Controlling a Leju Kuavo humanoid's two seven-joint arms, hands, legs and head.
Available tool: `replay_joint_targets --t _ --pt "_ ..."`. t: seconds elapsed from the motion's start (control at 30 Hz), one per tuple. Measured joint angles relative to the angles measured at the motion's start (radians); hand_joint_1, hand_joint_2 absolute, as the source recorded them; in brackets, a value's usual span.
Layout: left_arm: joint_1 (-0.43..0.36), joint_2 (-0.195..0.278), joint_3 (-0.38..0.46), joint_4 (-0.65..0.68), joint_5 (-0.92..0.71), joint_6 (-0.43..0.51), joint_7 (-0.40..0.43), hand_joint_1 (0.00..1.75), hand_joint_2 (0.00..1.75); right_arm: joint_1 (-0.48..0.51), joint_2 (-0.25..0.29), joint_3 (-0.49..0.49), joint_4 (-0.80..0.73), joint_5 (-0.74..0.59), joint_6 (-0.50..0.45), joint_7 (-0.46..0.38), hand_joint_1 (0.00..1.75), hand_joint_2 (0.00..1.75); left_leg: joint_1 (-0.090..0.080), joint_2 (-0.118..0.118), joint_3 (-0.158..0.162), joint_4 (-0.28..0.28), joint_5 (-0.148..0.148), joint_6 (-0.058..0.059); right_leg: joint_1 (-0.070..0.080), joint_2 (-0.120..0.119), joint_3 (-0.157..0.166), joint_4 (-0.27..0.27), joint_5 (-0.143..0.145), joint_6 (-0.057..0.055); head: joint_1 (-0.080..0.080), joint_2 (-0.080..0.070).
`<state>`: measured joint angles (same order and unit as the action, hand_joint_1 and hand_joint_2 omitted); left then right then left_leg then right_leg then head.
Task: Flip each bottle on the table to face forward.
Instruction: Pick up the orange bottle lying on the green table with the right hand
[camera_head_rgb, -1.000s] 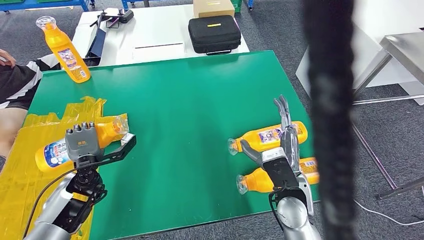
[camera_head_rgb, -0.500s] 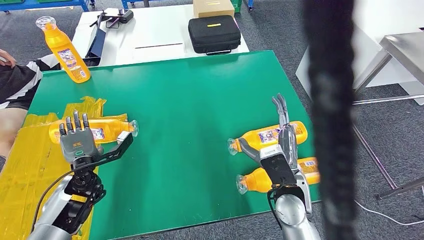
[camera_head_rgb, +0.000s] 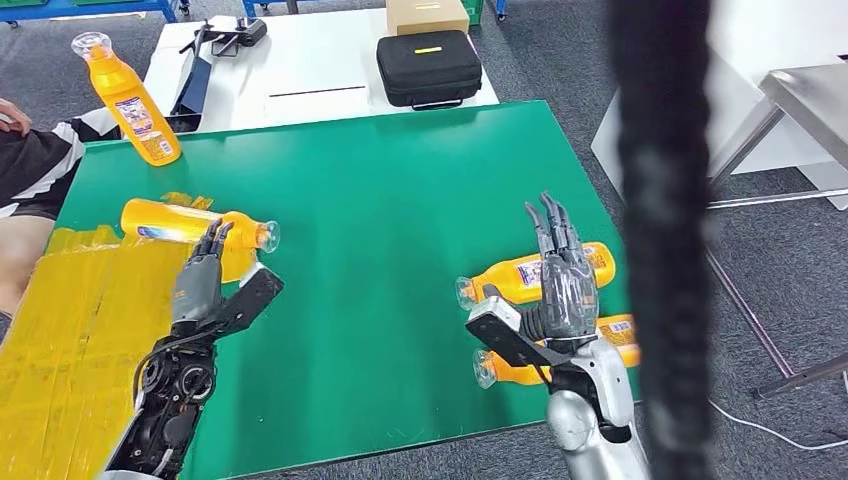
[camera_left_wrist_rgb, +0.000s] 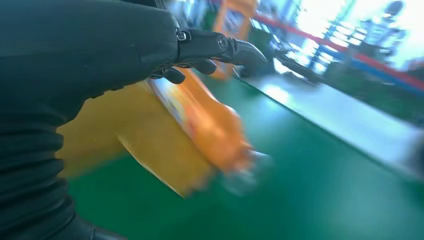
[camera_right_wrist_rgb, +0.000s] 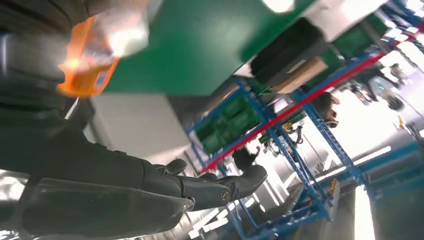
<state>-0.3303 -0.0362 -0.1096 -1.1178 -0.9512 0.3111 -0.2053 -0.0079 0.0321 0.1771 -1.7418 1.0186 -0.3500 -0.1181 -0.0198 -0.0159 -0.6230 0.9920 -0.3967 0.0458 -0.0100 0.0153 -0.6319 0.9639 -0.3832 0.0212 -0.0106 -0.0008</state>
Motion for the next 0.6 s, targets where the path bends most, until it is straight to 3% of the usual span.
replay_joint_targets --t 0.17,0.6 --pt "0.029 -0.037 0.037 -0.079 0.282 -0.118 -0.147 0.0 1.75 -0.034 -0.055 -0.008 0.023 0.128 0.147 0.058 0.0 1.75 0.0 0.0 0.0 0.0 0.0 0.0 0.0 0.0 0.0 0.0 0.0 0.0 0.0 0.0" --pt "0.034 -0.062 0.053 -0.13 0.455 -0.154 -0.168 0.0 1.75 -0.171 -0.176 -0.042 0.151 0.125 0.304 0.044 0.0 1.75 0.0 0.0 0.0 0.0 0.001 0.0 0.0 0.0 0.0 0.0 0.001 0.001 0.0 0.0"
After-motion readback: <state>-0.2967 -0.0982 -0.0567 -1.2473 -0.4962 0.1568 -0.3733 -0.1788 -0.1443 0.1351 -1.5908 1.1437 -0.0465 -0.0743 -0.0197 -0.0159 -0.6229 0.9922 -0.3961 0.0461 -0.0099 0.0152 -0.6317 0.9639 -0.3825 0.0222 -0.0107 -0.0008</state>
